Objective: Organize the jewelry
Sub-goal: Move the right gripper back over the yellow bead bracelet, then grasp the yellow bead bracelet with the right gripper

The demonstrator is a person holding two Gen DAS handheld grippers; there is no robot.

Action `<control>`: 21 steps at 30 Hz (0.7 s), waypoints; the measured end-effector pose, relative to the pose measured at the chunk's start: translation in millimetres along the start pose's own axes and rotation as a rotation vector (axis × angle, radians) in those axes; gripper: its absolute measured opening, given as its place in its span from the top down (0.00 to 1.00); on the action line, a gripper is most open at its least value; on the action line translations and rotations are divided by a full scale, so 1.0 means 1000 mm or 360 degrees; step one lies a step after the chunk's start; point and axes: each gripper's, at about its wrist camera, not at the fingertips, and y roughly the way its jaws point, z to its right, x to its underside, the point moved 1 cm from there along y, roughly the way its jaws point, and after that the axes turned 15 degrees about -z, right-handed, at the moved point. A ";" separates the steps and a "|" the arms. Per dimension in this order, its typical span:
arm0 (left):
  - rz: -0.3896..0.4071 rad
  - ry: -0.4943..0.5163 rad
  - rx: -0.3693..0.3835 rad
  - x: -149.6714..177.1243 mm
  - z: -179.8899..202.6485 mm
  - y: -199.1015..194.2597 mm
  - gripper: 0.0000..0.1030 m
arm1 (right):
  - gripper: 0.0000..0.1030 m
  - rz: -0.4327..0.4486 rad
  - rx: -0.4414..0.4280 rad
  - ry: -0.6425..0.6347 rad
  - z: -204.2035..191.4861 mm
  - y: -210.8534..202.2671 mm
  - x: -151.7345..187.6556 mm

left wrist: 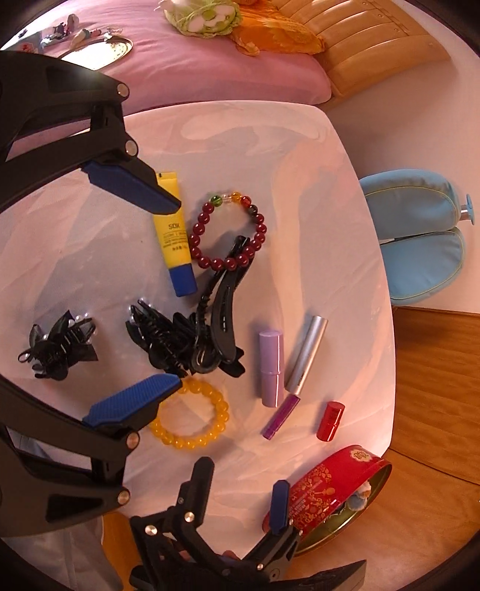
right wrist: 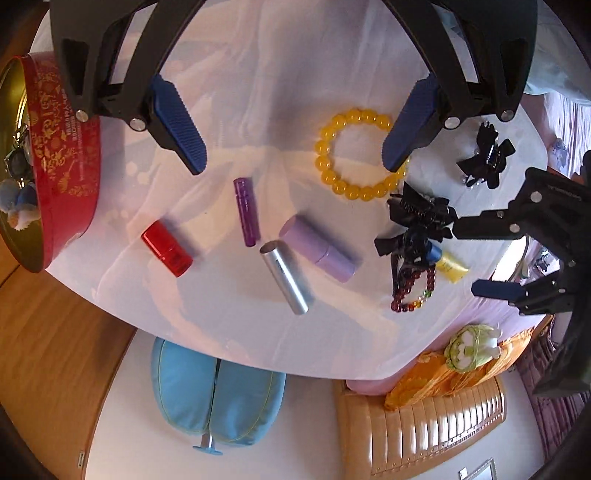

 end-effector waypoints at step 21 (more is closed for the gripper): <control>0.0050 0.0066 0.0112 -0.013 -0.017 -0.003 0.17 | 0.88 -0.0018 -0.0101 0.0021 -0.014 0.005 0.006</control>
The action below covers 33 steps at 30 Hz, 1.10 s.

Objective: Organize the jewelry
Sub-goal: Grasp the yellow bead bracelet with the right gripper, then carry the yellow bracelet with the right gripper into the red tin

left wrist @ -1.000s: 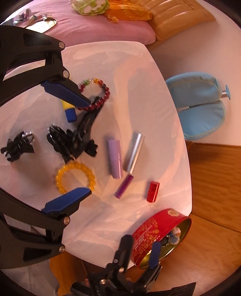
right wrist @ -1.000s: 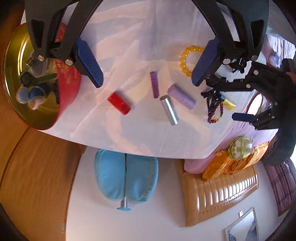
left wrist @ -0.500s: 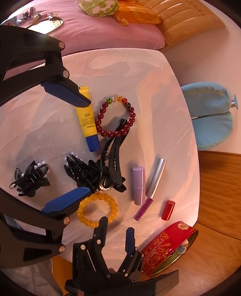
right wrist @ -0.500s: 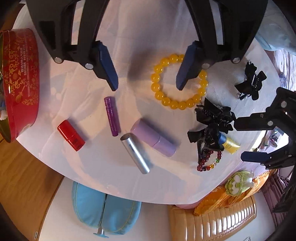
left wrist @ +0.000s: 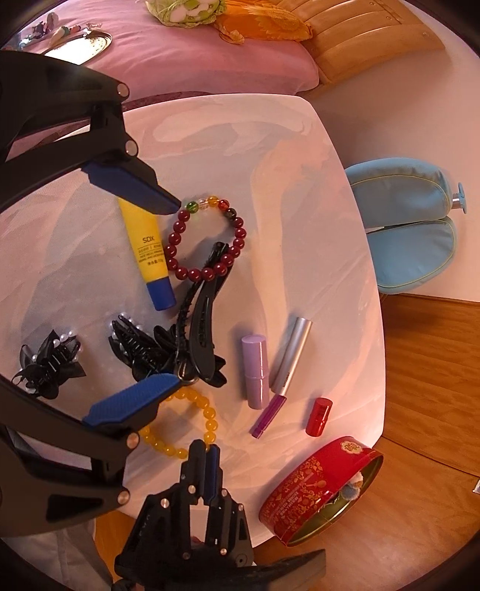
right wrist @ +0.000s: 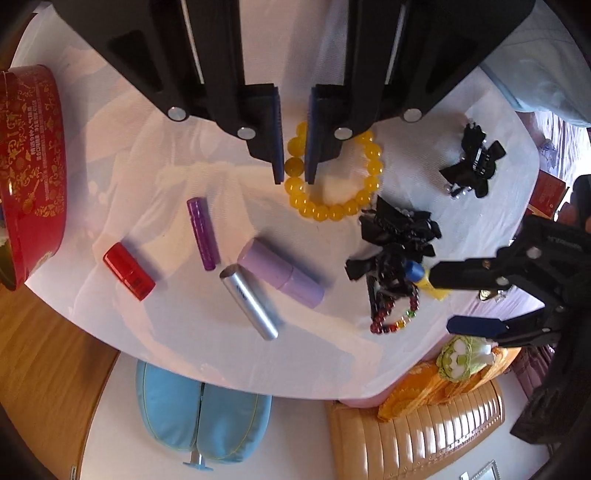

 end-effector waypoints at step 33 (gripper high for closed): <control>0.0120 0.0596 0.0066 -0.130 0.187 -0.008 0.17 | 0.88 0.0490 0.0281 0.0622 0.200 -0.138 0.063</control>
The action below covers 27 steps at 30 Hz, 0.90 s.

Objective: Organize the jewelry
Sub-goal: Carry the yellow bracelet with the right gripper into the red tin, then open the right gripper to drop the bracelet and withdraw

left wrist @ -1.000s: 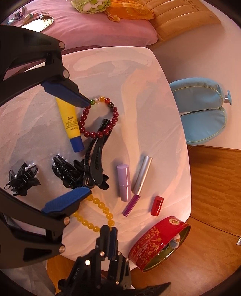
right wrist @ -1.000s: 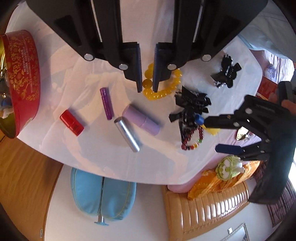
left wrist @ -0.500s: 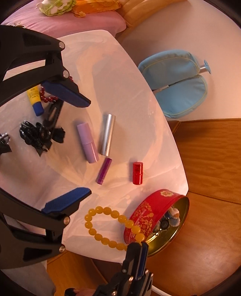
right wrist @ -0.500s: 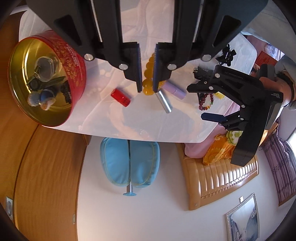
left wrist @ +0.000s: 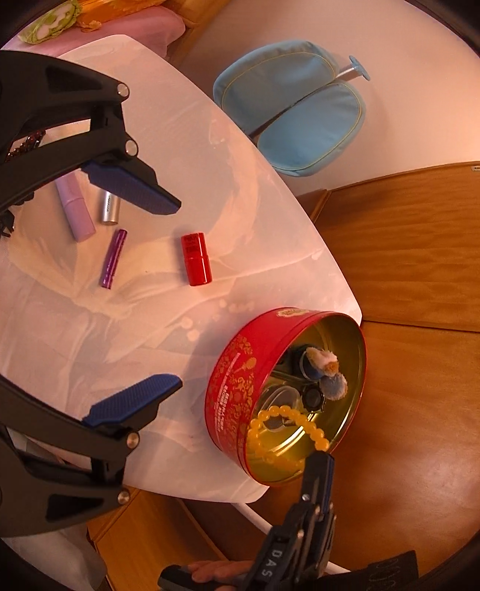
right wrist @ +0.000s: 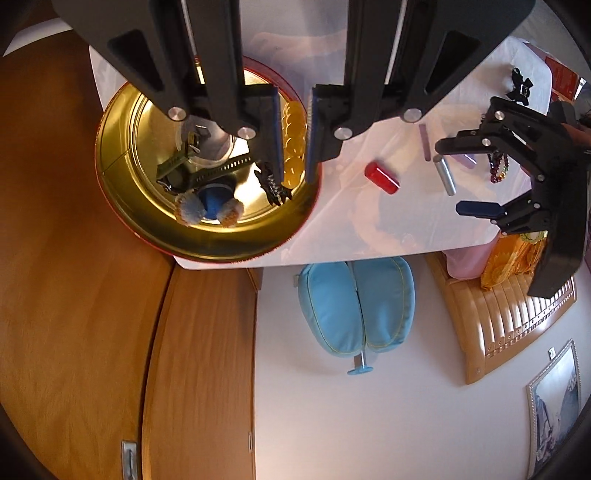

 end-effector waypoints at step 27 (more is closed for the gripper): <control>-0.0046 0.0102 0.0003 -0.065 0.053 0.038 0.17 | 0.36 -0.0245 0.0101 0.0096 0.059 0.055 0.026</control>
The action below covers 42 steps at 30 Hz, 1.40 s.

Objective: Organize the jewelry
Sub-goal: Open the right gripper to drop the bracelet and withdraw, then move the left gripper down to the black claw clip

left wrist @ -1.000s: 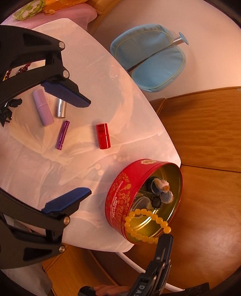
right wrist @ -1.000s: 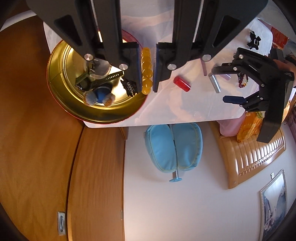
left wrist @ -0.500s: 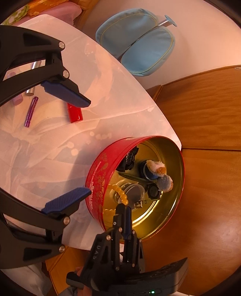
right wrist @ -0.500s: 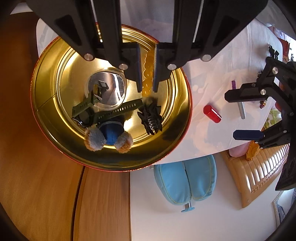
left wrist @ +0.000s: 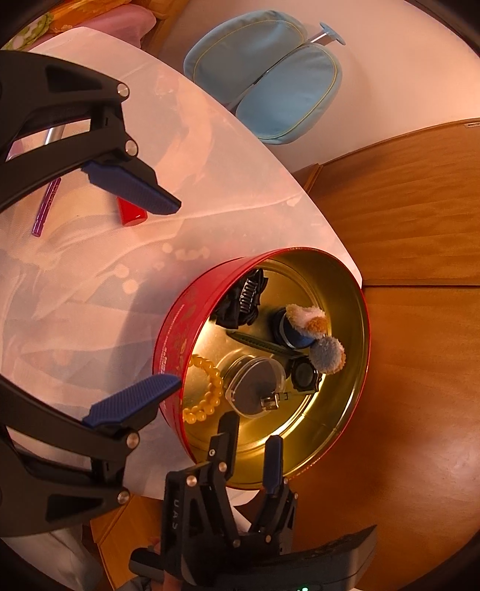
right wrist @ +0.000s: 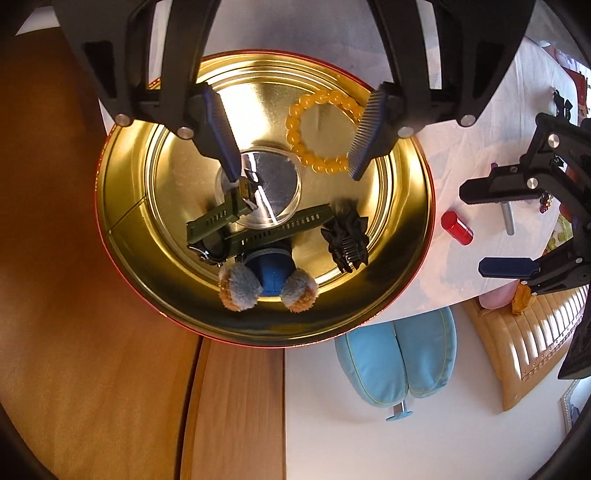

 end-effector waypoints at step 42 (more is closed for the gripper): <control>-0.0155 -0.0830 -0.0164 0.294 -0.150 -0.047 0.17 | 0.06 -0.0163 -0.0325 -0.0942 -0.303 0.020 0.023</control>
